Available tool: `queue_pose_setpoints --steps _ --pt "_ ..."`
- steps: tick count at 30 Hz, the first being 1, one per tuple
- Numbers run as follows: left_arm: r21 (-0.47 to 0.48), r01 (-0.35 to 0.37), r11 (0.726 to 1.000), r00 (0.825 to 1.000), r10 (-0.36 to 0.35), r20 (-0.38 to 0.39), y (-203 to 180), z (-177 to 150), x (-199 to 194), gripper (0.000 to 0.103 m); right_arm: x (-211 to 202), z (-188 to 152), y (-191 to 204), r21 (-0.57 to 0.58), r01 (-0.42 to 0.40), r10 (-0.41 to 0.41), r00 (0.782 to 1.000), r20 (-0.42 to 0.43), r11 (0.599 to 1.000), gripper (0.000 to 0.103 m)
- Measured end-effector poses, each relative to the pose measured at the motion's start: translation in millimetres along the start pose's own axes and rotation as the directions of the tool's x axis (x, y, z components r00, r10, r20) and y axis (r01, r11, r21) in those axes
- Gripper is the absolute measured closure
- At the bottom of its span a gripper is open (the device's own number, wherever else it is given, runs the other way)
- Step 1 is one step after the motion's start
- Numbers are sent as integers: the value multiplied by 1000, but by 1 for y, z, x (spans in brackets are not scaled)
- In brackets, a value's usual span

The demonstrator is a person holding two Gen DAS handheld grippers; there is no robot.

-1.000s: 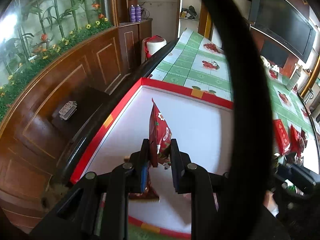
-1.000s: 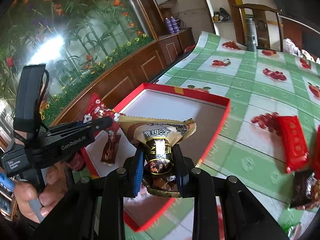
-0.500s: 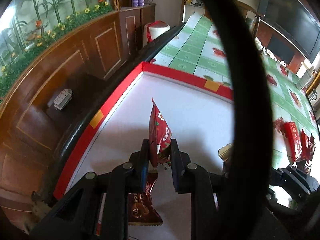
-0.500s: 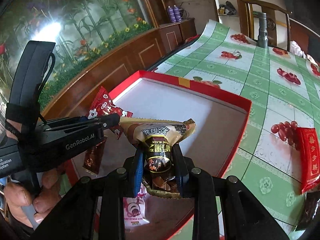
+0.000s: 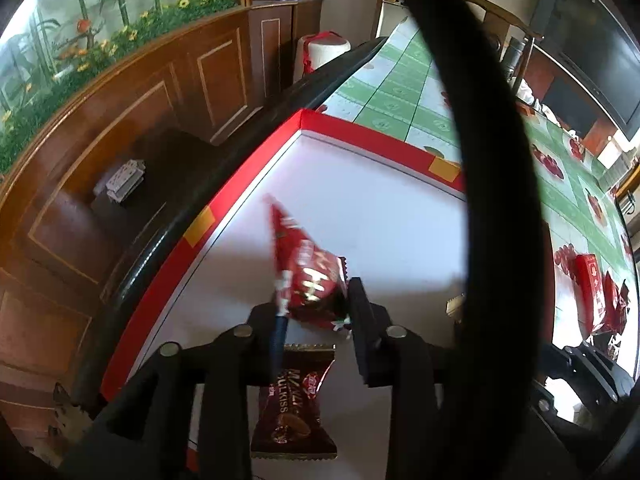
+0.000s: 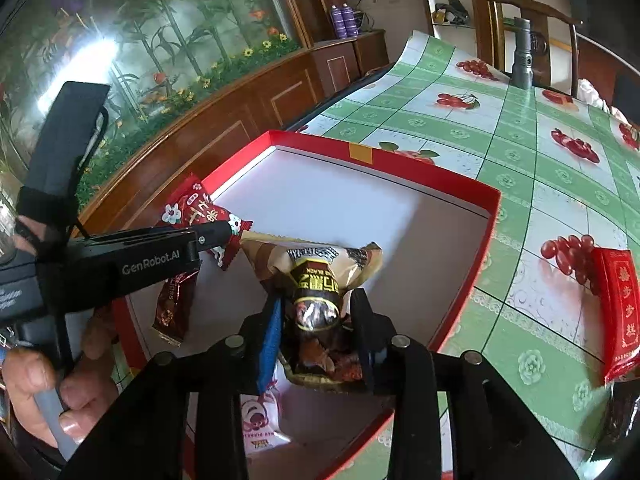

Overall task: Organize snacks
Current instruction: 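Open the right tool releasing the gold-brown bag while the left tool releases the red-white packet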

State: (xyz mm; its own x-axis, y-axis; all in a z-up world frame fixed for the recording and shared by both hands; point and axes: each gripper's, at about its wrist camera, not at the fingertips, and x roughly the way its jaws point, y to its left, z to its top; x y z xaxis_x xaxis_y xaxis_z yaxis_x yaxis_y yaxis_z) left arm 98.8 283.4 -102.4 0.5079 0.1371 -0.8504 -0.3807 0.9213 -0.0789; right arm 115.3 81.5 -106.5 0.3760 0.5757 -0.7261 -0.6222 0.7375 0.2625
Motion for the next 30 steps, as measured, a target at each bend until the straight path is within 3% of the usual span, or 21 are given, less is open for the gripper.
queue_pose_setpoints --steps 3,9,13,20,30 --pt "-24 8 1000 1000 -8 -15 3 -1 1 53 -9 -2 -4 15 1 -1 1000 17 1000 63" --pt "-28 -11 1000 1000 11 4 2 -1 -7 49 -39 -7 -10 44 -7 3 998 70 999 63" --pt "-29 -16 999 999 17 46 0 -2 -25 37 -65 -13 -16 63 -10 3 993 115 998 62" --pt "-7 8 1000 996 -7 89 -15 -11 -55 35 -101 -27 -34 109 4 -22 986 166 994 57" --pt "112 41 993 988 -57 144 -74 -38 -95 28 -143 -63 -72 208 43 -86 976 201 977 54"
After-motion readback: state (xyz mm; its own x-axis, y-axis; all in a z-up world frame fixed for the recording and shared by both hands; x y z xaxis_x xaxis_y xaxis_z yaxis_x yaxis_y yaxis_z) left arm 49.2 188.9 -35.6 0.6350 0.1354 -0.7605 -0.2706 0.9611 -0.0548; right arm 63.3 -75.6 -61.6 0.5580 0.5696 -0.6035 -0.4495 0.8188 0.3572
